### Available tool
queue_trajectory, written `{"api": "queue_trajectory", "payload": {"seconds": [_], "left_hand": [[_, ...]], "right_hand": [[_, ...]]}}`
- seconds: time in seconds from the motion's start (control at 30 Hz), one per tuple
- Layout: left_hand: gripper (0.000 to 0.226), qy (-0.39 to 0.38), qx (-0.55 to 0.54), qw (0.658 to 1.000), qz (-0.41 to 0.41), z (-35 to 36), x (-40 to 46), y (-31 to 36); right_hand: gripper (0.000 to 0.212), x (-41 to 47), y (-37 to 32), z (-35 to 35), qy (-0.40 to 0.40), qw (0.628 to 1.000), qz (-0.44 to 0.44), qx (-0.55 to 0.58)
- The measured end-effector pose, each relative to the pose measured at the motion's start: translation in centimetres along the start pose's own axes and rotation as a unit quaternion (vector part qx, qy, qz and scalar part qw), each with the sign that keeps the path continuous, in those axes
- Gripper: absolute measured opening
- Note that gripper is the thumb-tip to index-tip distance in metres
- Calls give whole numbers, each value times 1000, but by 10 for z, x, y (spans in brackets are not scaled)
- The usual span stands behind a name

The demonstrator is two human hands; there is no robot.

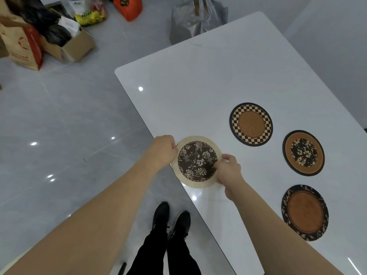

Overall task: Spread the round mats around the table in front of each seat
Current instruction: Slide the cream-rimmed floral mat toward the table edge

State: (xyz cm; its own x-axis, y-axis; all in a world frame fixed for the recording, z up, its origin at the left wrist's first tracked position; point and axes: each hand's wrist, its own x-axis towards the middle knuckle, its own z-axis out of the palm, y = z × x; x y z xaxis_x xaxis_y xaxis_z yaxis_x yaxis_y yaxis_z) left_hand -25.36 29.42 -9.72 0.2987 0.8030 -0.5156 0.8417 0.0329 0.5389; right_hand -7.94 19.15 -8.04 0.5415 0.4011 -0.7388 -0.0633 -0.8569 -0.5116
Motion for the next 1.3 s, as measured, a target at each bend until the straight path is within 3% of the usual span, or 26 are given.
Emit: {"api": "queue_trajectory", "payload": {"seconds": [0.57, 1.3], "left_hand": [[10, 21, -22, 1000, 0, 3, -3, 2], [18, 64, 37, 997, 15, 13, -10, 2]], "right_hand": [[48, 0, 0, 2, 8, 1000, -6, -3], [50, 1, 6, 4, 17, 998, -49, -46]]}}
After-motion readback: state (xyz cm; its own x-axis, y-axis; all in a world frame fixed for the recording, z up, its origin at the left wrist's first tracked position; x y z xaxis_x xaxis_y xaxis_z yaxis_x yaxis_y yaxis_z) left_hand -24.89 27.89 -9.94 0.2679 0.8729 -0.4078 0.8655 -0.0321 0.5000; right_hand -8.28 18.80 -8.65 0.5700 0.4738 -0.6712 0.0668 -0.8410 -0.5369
